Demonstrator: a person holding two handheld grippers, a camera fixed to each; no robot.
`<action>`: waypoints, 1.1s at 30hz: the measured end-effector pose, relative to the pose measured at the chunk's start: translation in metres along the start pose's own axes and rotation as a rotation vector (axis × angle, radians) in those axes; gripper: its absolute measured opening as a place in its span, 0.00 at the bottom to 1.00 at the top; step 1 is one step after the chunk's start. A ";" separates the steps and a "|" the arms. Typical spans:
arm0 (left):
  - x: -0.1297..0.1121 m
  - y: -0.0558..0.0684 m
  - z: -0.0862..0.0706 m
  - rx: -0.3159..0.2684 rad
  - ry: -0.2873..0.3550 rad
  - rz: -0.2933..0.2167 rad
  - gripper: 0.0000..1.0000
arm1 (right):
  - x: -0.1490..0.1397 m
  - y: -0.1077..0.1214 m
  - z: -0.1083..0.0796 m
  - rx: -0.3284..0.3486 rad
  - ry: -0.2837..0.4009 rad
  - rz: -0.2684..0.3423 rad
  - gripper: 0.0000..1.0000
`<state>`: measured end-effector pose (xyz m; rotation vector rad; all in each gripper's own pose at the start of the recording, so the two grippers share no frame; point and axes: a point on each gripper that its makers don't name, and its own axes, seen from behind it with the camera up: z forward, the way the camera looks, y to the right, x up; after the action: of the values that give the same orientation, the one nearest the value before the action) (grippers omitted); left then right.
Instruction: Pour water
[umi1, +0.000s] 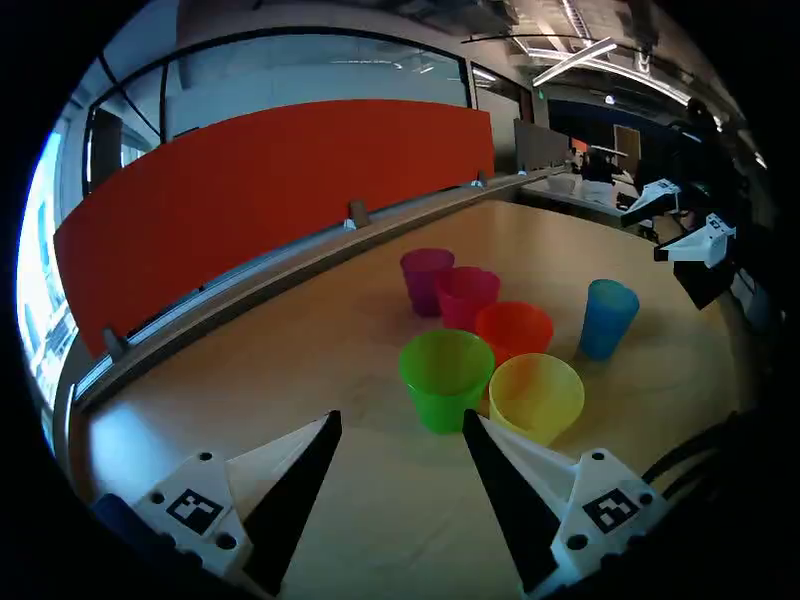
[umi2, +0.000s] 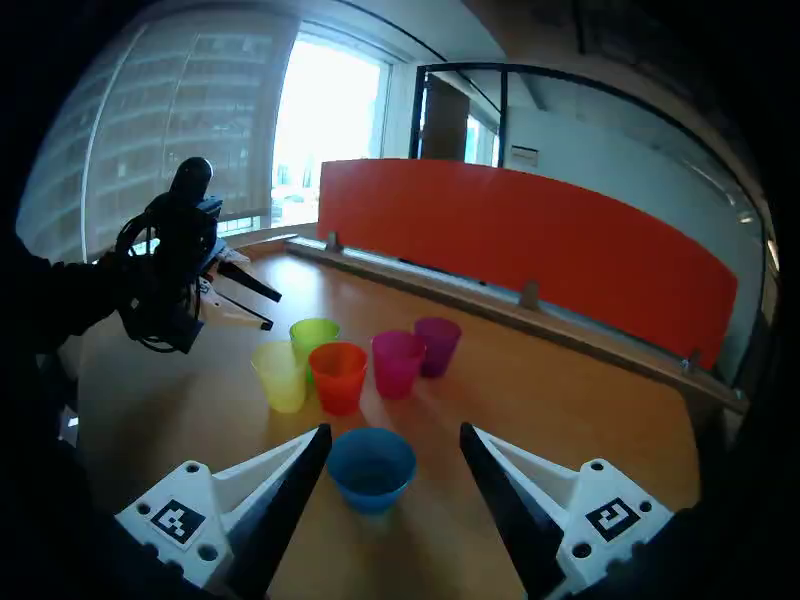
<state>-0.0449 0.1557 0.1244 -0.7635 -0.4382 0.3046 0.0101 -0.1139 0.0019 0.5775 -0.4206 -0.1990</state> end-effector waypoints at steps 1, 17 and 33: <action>0.000 0.001 0.002 -0.003 -0.002 0.002 0.90 | 0.000 0.000 0.000 0.001 -0.001 0.000 0.99; -0.001 0.016 0.022 -0.045 -0.028 0.038 0.90 | -0.005 0.005 0.004 -0.001 -0.009 0.001 0.99; 0.003 0.029 0.039 -0.091 -0.039 0.055 0.90 | -0.010 0.010 0.008 -0.002 -0.018 -0.003 1.00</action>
<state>-0.0646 0.2003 0.1290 -0.8610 -0.4707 0.3533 -0.0016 -0.1068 0.0099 0.5743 -0.4370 -0.2077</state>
